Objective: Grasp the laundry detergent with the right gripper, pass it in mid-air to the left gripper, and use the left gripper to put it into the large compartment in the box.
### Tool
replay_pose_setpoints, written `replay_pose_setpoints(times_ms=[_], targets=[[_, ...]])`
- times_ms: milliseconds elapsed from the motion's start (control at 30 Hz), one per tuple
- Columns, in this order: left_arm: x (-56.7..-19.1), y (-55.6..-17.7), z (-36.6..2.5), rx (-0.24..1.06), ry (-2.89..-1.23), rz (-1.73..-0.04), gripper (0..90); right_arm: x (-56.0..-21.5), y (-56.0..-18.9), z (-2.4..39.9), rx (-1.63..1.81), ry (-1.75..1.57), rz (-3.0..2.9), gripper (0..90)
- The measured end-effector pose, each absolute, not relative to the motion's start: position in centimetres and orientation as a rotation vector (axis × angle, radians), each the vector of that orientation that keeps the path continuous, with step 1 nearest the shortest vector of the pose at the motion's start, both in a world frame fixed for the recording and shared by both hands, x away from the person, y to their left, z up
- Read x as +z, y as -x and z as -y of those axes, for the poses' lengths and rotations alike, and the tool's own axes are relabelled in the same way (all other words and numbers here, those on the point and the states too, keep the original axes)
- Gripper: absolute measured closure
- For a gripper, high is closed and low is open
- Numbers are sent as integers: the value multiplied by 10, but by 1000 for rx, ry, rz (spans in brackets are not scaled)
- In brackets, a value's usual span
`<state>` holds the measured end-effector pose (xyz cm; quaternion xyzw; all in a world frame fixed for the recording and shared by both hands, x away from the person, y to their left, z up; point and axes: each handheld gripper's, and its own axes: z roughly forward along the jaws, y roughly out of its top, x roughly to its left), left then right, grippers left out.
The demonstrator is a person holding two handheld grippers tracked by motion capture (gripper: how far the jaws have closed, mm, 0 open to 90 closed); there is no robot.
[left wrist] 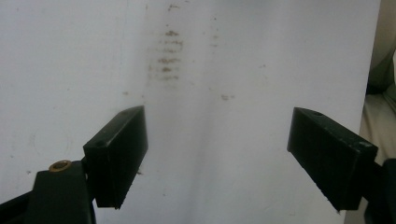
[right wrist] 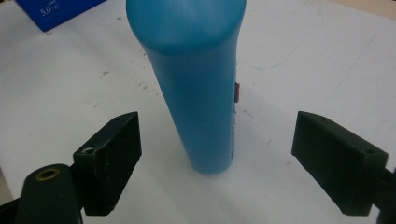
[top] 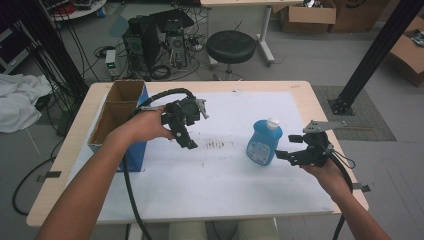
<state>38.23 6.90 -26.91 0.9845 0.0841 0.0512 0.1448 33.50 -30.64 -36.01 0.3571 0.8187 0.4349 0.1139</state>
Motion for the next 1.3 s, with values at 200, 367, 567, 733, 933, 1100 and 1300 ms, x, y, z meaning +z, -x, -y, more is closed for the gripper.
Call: replay_pose_setpoints(times_ms=[200, 367, 567, 733, 933, 1100, 1300], targets=[[-269, -384, -71, 151, -2842, -242, 208, -369, -332, 302, 1316, -1043, -2350, 153], [-270, -384, -69, 144, -2842, -247, 208, -375, -331, 298, 1347, -1034, -2317, 153], [-270, -385, -69, 145, -2851, -237, 208, -382, -334, 290, 1381, -1036, -2279, 152], [-271, -385, -70, 147, -2850, -244, 208, -385, -337, 288, 1392, -1042, -2259, 152], [-271, -385, -71, 148, -2845, -256, 208, -390, -341, 286, 1412, -1057, -2224, 152], [-271, -385, -72, 147, -2844, -256, 208, -395, -342, 283, 1428, -1053, -2210, 152], [-271, -385, -72, 143, -2846, -260, 209, -397, -345, 277, 1438, -1038, -2197, 152]])
